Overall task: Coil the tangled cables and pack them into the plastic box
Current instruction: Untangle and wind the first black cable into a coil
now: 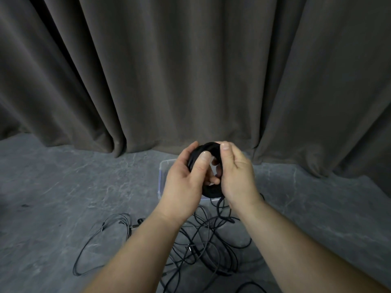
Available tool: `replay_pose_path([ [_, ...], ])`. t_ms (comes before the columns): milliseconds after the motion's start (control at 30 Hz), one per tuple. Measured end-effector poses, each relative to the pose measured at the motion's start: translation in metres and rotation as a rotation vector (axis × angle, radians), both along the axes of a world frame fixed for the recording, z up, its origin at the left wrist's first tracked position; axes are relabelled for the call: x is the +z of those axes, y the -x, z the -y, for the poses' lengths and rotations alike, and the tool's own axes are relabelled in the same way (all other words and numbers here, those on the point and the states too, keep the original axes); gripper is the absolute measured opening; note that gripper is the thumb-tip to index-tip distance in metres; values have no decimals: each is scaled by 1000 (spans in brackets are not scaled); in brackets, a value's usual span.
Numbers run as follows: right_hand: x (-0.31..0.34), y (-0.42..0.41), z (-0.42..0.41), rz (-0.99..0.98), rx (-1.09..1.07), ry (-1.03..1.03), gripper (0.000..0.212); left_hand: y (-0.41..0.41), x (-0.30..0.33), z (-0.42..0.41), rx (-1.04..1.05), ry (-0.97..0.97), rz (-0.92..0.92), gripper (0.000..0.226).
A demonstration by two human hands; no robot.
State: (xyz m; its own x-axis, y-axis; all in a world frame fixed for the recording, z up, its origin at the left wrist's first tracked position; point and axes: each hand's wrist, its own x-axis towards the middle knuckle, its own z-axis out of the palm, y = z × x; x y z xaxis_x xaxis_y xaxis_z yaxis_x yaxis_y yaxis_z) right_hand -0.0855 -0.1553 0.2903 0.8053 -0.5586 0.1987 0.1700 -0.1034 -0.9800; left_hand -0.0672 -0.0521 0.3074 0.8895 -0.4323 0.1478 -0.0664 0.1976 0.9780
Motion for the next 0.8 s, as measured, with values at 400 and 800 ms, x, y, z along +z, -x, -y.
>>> replay_pose_path([
  [400,1,-8,-3,6,-12,-70,36,-1,0,1,63,114,-128,52],
  [800,-2,8,21,-358,420,161,40,-20,3,-12,294,23,-45,31],
])
